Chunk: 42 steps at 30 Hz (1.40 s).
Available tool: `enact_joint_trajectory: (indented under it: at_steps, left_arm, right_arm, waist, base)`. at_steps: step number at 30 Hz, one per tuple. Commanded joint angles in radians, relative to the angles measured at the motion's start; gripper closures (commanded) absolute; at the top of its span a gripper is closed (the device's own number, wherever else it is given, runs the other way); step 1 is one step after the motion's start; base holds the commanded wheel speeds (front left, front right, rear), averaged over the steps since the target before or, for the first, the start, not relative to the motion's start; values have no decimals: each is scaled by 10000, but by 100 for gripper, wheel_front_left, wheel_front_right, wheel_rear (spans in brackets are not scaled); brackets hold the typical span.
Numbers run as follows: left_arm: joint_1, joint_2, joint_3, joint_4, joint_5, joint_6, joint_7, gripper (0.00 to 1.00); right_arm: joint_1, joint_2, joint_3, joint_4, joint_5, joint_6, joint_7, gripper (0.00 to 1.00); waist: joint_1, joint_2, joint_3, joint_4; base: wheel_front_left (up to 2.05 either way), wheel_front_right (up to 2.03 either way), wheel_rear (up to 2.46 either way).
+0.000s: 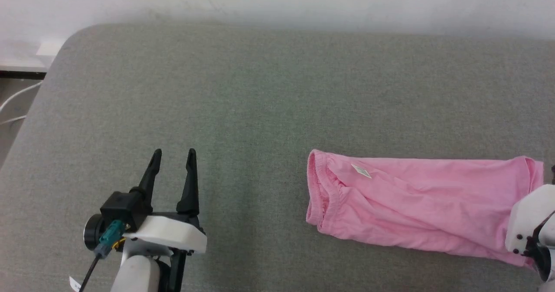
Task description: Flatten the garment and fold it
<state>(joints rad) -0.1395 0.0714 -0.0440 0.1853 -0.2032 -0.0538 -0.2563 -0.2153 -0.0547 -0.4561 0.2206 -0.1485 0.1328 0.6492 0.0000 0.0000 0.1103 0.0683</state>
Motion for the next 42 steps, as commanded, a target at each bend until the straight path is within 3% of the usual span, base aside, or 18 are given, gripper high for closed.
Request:
enact_joint_trajectory:
  at_steps: [1,11,15,20,30,31,32,37,42]
  left_arm:
    - [133,-37,49,50,148,-114,-55,0]
    - [229,-75,68,98,511,-232,-55,0]
    - [182,-88,83,60,556,-245,-55,0]
    - [-38,-116,57,-3,586,-274,-55,0]
    - [-436,-162,40,20,604,-328,-55,0]
    - [-450,-166,37,36,605,-327,-55,0]
    - [-463,-170,24,53,606,-329,-55,0]
    - [-427,-187,7,101,586,-298,-55,0]
    - [-300,-196,55,105,567,-269,-55,0]
  right_arm:
    - [315,22,249,-436,175,-21,259,100]
    - [1652,42,3658,-4642,2605,-21,2807,100]
    - [1514,43,4829,-5229,2858,-21,3251,100]
    - [481,44,6506,-4545,2990,-21,3157,100]
    - [-1680,44,8687,-1114,3745,-21,1869,100]
    - [-1803,44,8797,-859,3936,-21,1684,84]
    - [-1908,44,8929,-653,4137,-21,1507,0]
    - [-2106,45,8821,-501,4944,-21,201,0]
    - [-1631,45,7800,-1558,6619,-21,-2649,0]
  waist:
    - [0,0,-124,75]
    - [0,0,-334,243]
    - [0,0,-230,274]
    - [0,0,140,391]
    - [0,0,743,713]
    - [0,0,756,730]
    - [0,0,761,750]
    - [0,0,635,701]
    - [0,0,390,485]
  base:
    - [0,0,0]
    - [0,0,0]
    - [0,0,0]
    - [0,0,0]
    - [0,0,0]
    - [0,0,0]
    - [0,0,0]
    - [0,0,0]
    - [0,0,0]
